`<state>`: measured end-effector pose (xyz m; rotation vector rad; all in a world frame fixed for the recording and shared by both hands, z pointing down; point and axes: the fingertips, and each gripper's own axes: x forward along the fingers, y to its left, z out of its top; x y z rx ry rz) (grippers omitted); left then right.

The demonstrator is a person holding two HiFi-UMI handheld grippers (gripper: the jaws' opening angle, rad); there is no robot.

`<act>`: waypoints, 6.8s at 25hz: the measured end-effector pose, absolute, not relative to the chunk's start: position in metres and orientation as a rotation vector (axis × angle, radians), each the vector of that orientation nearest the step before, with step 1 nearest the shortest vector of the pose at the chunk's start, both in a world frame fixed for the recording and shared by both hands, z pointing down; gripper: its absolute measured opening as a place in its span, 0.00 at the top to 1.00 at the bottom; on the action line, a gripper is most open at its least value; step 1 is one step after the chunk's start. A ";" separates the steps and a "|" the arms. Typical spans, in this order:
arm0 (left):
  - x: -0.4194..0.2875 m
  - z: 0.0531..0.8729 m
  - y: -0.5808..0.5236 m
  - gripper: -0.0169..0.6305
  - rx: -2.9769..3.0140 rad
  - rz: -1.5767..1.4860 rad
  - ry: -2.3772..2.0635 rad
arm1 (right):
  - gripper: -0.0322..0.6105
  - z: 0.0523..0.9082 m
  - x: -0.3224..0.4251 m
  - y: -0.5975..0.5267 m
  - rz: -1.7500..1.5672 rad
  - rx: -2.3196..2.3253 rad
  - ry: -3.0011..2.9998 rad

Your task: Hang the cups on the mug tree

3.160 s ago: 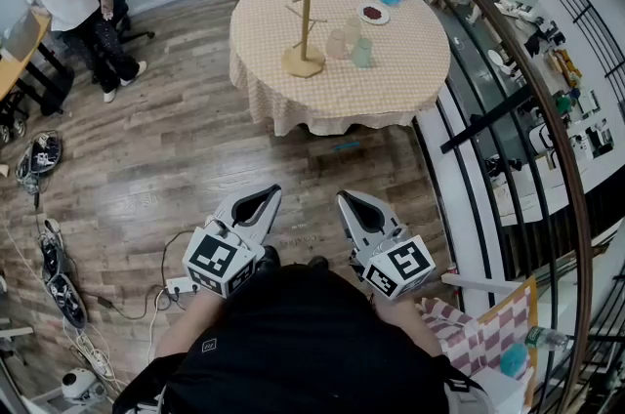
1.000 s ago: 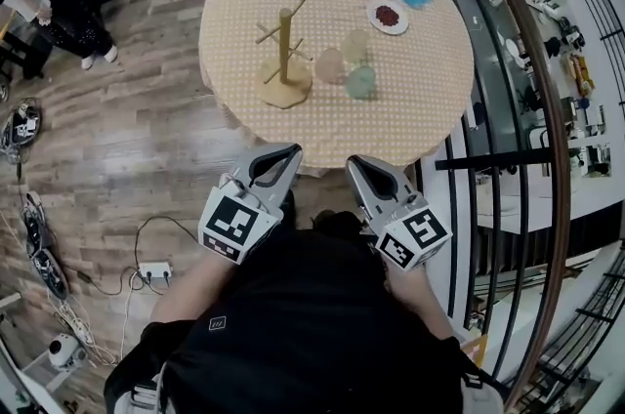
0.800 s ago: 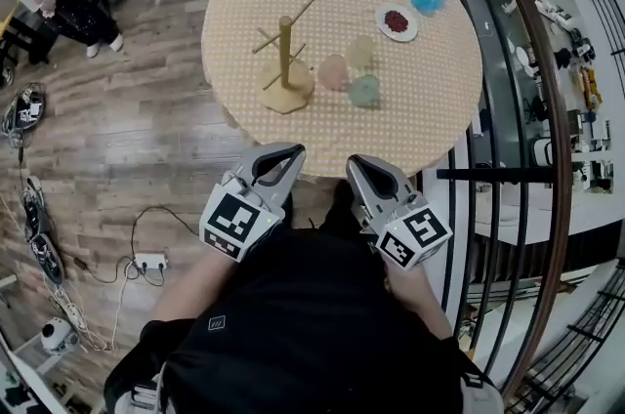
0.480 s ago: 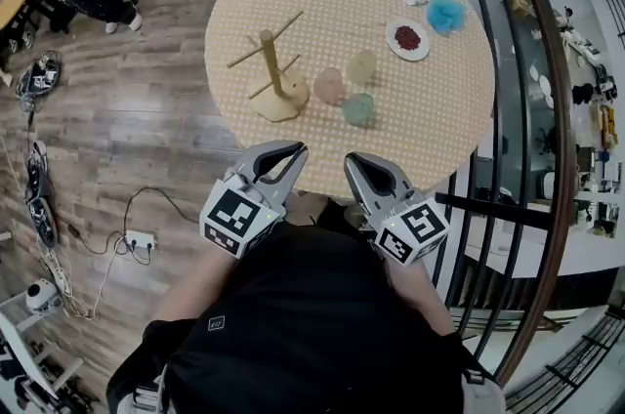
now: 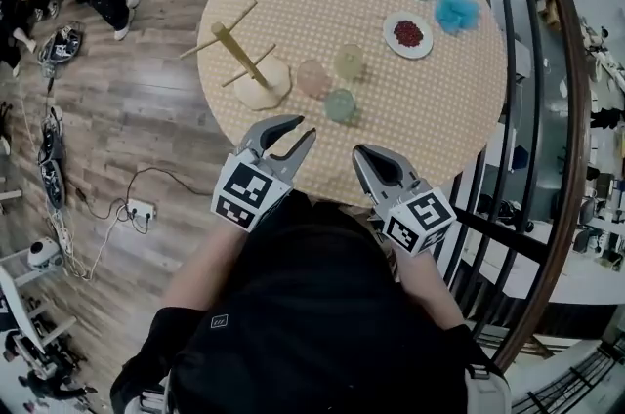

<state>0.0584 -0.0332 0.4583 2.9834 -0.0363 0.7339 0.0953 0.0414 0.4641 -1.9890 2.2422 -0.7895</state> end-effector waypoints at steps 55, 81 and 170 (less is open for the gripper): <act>0.142 0.611 -0.021 0.50 2.836 2.027 0.672 | 0.92 0.494 0.168 0.096 -0.886 -2.113 1.904; -0.015 0.517 -0.134 0.50 2.949 1.708 0.210 | 0.92 0.494 0.050 -0.060 -0.840 -1.903 2.195; -0.054 0.522 -0.215 0.50 3.012 1.703 -0.293 | 0.92 0.503 0.063 -0.037 -1.009 -1.941 2.161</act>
